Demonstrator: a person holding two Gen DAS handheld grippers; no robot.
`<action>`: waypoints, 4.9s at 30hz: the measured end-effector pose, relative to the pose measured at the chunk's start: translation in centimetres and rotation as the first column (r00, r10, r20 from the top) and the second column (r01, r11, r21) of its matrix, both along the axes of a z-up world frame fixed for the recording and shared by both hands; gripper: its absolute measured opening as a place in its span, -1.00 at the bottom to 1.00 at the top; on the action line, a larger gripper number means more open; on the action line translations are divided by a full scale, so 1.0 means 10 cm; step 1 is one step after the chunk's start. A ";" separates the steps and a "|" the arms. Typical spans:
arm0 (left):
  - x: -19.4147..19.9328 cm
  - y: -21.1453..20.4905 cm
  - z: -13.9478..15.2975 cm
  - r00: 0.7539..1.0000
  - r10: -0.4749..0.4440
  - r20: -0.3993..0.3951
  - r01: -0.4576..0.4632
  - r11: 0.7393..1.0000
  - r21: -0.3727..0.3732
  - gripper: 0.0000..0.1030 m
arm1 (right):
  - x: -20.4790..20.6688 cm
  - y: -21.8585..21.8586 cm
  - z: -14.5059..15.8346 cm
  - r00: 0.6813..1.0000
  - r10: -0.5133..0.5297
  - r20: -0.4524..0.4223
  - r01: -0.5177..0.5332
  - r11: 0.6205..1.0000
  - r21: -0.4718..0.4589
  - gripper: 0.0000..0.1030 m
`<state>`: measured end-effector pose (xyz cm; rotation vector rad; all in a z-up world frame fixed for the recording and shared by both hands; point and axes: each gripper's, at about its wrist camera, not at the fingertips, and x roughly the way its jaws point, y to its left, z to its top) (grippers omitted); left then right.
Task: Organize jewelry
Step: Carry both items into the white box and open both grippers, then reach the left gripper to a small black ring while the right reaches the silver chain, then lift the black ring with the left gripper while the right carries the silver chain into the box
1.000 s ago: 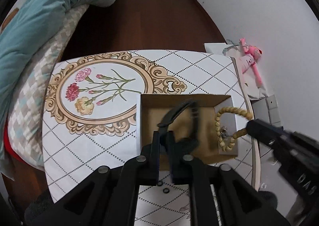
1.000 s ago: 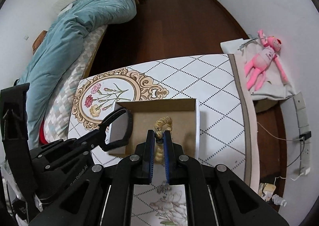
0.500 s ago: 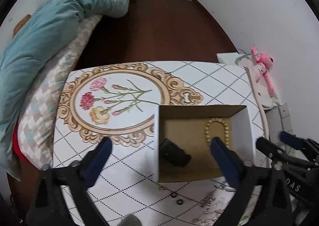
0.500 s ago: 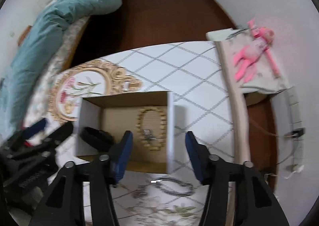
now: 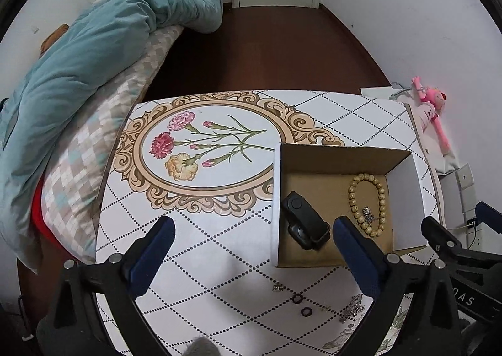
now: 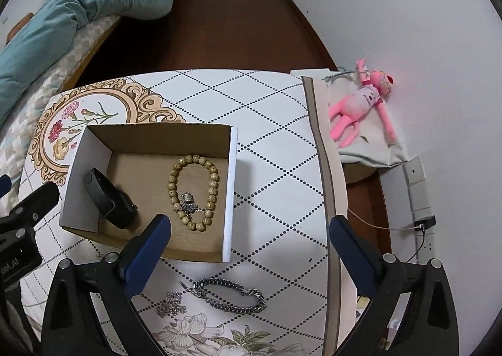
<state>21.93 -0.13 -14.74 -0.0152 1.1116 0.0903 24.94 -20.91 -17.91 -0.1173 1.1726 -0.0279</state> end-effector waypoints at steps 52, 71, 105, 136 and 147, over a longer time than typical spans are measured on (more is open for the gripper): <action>-0.92 -0.02 -0.57 0.990 0.026 -0.142 -0.019 0.999 0.051 0.98 | -0.91 -0.73 -0.45 0.981 -0.161 -0.107 0.177 0.970 0.165 0.36; -0.87 -0.47 -0.98 0.972 -0.122 -0.200 0.116 0.992 -0.039 0.51 | -0.74 -0.66 -0.94 0.973 -0.161 -0.166 0.190 0.966 0.175 -0.89; -1.01 -0.58 -0.25 0.974 -0.220 -0.055 0.213 0.971 -0.111 -0.80 | -1.03 -0.53 -0.26 0.990 -0.089 -0.105 0.118 0.943 0.310 -0.92; 0.44 -0.29 0.21 0.986 -0.167 -0.027 0.158 0.966 -0.205 -0.80 | 0.43 -0.08 0.49 0.999 0.037 -0.016 -0.027 0.903 0.428 -0.92; 0.68 -0.19 0.05 0.990 -0.106 -0.089 0.088 0.979 -0.183 0.44 | 0.74 0.03 -0.03 0.985 0.075 -0.157 -0.004 0.911 0.413 -0.90</action>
